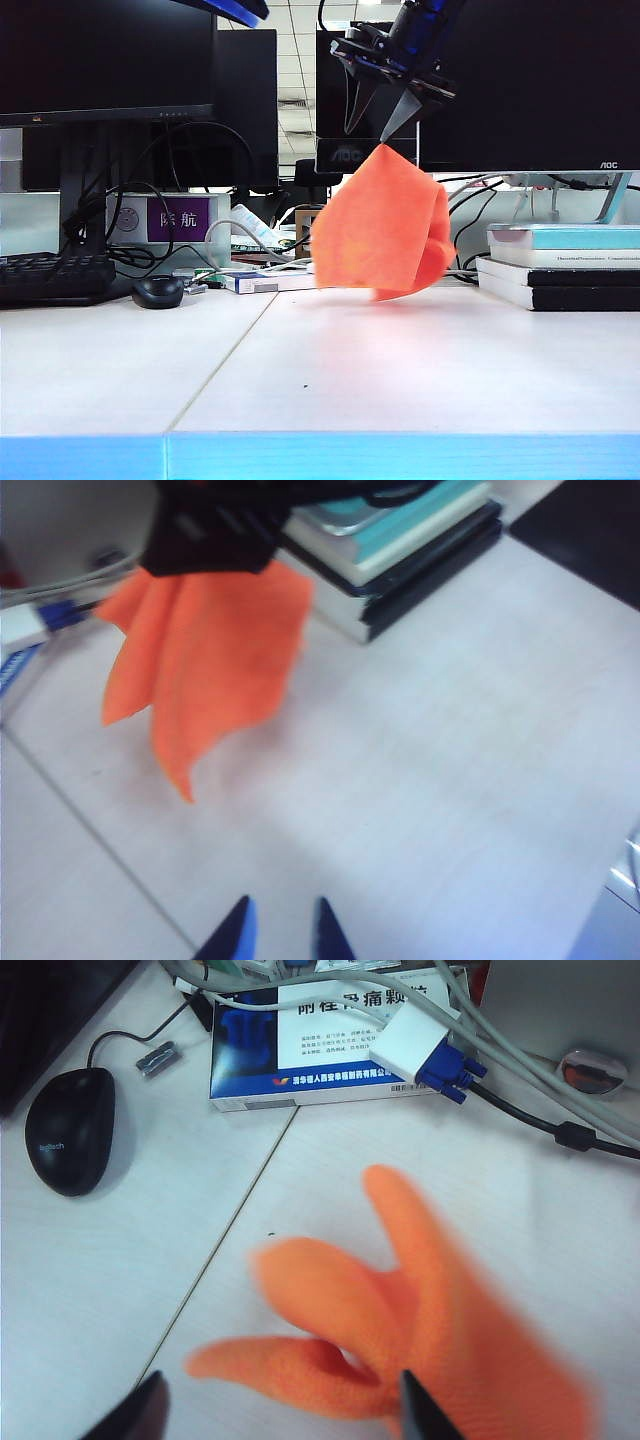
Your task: Wipe the table from back to front using the rag.
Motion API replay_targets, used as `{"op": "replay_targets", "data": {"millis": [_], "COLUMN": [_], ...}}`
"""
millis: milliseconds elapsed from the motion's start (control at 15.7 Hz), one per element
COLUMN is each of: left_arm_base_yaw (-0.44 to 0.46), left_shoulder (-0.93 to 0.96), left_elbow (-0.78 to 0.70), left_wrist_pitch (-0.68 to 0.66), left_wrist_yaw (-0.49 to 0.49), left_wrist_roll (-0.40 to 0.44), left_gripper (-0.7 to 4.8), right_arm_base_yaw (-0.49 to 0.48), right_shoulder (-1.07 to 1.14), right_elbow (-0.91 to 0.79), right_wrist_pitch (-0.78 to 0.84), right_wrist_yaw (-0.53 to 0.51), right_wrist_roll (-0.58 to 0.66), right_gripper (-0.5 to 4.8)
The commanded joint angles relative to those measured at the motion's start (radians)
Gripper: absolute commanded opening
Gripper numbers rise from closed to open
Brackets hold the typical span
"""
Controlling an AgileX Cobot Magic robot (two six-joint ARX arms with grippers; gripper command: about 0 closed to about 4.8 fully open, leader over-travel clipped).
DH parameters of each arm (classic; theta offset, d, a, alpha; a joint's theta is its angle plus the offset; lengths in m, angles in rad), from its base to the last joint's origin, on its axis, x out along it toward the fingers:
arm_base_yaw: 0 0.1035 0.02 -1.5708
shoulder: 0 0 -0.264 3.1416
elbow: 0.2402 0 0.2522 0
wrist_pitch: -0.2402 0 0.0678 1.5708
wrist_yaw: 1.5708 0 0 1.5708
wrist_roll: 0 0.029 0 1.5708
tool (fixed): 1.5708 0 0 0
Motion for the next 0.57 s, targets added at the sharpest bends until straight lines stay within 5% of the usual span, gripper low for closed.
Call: {"op": "replay_targets", "data": {"millis": [64,127,254,318,445,572], "left_arm_base_yaw": [-0.002,-0.002,-0.002,-0.002,-0.002,-0.002], "left_shoulder": [0.014,0.016,0.017,0.019,0.026,0.060], "left_elbow": [0.004,0.004,0.004,0.004,0.004,0.004], "left_wrist_pitch": [0.034,0.035,0.038,0.048,0.079,0.149], "left_wrist_yaw": [0.046,0.048,0.048,0.048,0.047,0.048], "left_wrist_roll": [0.006,0.006,0.007,0.007,0.007,0.007], "left_gripper": [0.79,0.79,0.79,0.79,0.79,0.79], "right_arm_base_yaw": [0.001,0.001,0.001,0.001,0.001,0.001], "right_shoulder": [-0.007,-0.006,-0.007,-0.007,-0.007,-0.007], "right_elbow": [0.007,0.007,0.008,0.008,0.008,0.008], "right_wrist_pitch": [-0.011,-0.018,-0.013,-0.011,-0.012,-0.013], "right_wrist_yaw": [-0.037,-0.058,-0.062,-0.062,-0.063,-0.066], "right_wrist_roll": [0.000,-0.001,0.001,0.003,0.015,0.031], "right_gripper": [1.28,-0.20,0.00,0.25,2.68,3.06]}}
